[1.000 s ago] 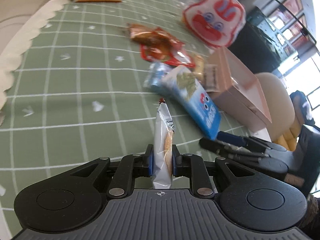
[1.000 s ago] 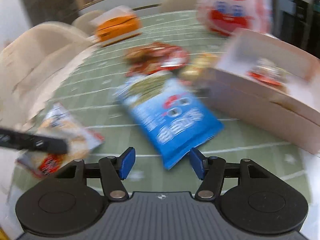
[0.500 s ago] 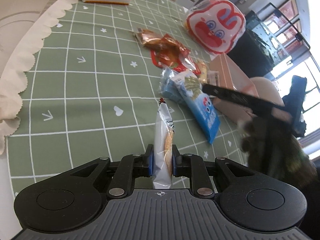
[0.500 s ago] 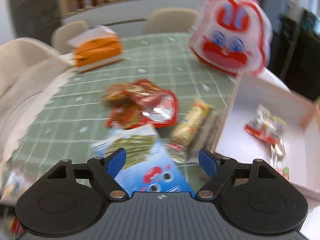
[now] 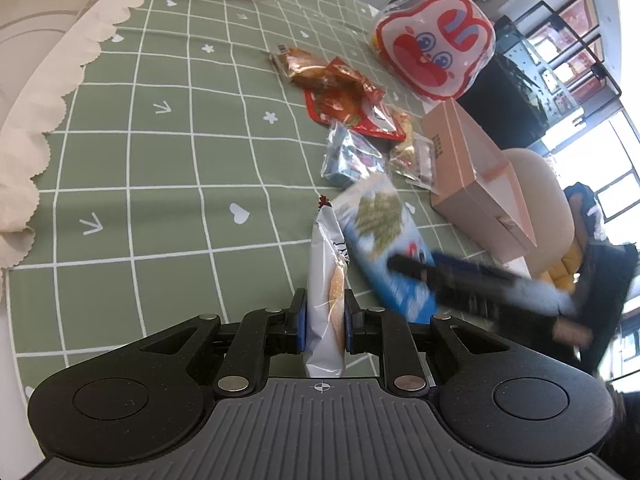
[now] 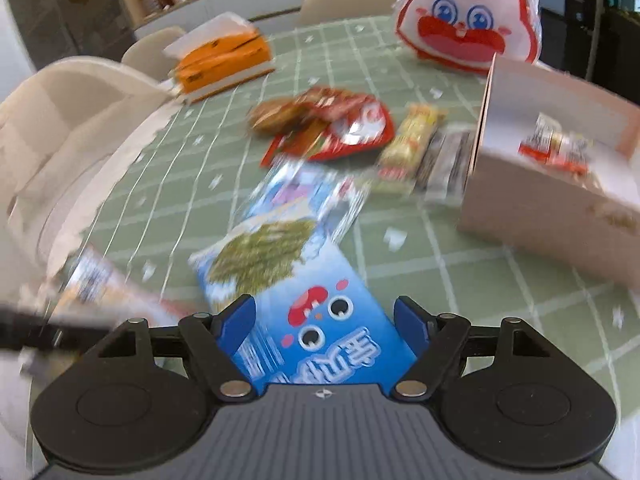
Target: Organize snacks
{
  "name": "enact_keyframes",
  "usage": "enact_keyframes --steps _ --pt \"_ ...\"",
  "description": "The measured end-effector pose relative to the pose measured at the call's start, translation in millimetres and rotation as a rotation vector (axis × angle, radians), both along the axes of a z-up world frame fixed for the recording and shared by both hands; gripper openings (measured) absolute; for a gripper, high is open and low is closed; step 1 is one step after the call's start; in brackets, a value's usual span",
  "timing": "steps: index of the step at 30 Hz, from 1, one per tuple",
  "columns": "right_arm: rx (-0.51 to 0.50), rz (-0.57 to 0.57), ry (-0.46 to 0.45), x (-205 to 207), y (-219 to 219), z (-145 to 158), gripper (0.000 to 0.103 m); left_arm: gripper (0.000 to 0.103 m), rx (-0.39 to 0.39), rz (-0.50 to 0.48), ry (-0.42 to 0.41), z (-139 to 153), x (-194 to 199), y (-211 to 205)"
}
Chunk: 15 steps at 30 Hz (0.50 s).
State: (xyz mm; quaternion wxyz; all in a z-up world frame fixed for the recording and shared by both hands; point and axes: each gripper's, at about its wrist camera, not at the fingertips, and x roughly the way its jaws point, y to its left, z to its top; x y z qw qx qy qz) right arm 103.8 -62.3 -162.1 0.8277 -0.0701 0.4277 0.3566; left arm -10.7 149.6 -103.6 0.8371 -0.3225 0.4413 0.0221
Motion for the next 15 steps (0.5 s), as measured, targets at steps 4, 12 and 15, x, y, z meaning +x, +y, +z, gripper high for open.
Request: enact_keyframes --steps 4,12,15 --pt "-0.02 0.02 -0.007 -27.0 -11.5 -0.9 0.077 0.021 0.013 0.009 0.004 0.4 1.4 -2.1" --pt "-0.034 0.075 -0.155 -46.1 -7.6 15.5 0.081 0.021 0.041 0.036 0.01 3.2 -0.4 -1.6" --pt "-0.026 0.092 -0.077 -35.1 3.0 9.3 0.081 0.021 0.043 0.058 0.006 4.7 -5.0 2.2"
